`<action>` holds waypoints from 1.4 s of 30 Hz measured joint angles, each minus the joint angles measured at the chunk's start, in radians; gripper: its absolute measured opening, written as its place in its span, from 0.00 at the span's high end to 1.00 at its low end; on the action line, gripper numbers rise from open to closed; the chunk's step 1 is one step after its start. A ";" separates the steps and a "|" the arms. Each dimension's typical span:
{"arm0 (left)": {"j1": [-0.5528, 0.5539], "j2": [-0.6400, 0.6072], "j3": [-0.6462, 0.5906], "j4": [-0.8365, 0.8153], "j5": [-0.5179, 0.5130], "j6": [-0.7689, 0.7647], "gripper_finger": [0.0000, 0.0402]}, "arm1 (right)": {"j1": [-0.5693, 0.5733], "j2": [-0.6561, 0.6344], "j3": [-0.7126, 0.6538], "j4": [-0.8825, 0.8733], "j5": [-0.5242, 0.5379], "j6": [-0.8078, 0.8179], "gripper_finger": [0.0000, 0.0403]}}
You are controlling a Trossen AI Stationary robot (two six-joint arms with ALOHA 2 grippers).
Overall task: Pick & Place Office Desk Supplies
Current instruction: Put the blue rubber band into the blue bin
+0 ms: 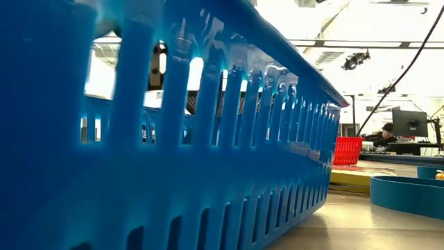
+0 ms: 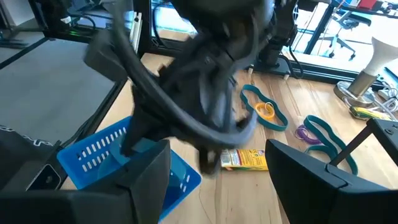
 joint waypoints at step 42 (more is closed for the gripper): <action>-0.074 0.017 0.002 0.069 -0.128 0.103 0.65 | 0.037 0.000 0.000 0.000 -0.100 0.077 0.38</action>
